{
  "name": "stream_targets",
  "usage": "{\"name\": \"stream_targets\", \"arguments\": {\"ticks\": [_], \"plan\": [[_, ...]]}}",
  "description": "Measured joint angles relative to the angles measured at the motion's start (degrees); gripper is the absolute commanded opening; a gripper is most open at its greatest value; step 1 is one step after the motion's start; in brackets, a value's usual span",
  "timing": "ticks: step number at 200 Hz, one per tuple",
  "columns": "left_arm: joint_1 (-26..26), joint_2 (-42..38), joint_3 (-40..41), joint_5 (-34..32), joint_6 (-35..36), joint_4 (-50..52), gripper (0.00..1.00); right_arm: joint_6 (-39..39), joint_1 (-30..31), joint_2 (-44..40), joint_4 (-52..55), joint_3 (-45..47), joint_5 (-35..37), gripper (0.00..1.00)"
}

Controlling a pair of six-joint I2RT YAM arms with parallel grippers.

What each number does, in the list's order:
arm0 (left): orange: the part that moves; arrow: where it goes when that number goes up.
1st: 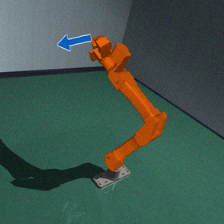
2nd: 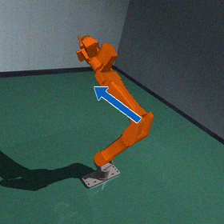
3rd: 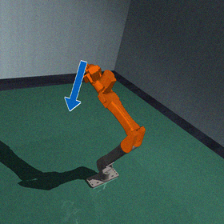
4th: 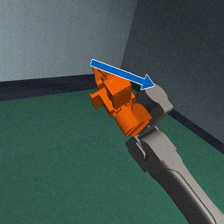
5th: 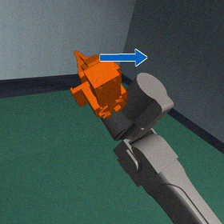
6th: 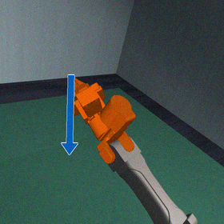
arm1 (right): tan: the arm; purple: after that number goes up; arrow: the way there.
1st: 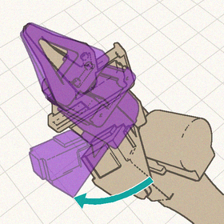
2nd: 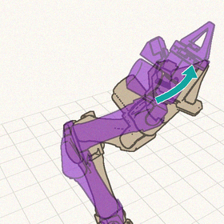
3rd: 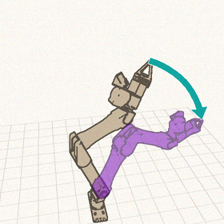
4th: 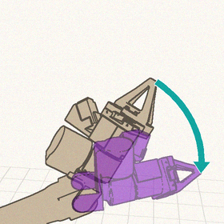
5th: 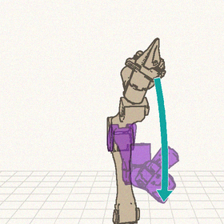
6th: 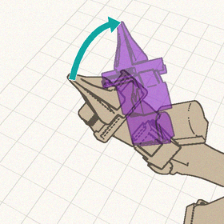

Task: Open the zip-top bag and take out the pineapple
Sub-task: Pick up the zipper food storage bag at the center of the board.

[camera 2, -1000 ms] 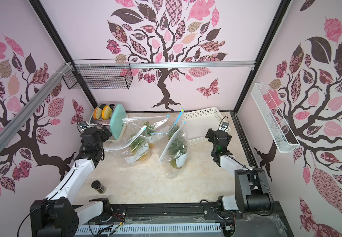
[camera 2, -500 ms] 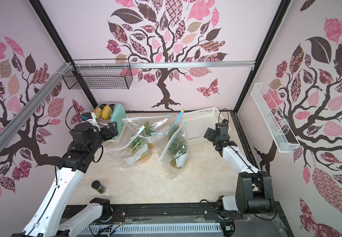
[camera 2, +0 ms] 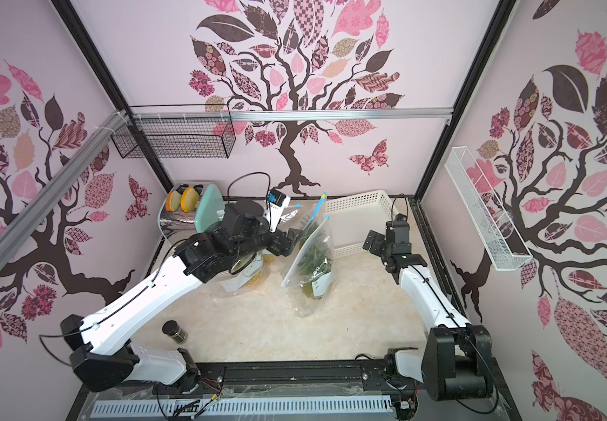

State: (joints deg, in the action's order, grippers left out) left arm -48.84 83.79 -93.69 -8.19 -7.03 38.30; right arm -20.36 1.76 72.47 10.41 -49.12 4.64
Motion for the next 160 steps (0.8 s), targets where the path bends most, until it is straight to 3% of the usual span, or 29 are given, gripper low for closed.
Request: {"name": "stream_targets", "arguments": {"ticks": [66, 120, 160], "plan": [[-0.4, 10.7, -10.6, 4.0, 4.1, 9.5, 0.64, 0.2, 0.0, 0.6, 0.6, -0.1, -2.1, 1.00], [-0.6, 16.0, -16.1, 6.0, 5.9, 14.3, 0.44, 0.4, 0.0, 1.7, 1.0, -0.1, -3.2, 1.00], [-0.6, 18.2, -18.5, 7.4, 6.4, 15.5, 0.37, 0.7, 0.0, 1.7, 1.0, -0.1, -3.4, 1.00]]}}
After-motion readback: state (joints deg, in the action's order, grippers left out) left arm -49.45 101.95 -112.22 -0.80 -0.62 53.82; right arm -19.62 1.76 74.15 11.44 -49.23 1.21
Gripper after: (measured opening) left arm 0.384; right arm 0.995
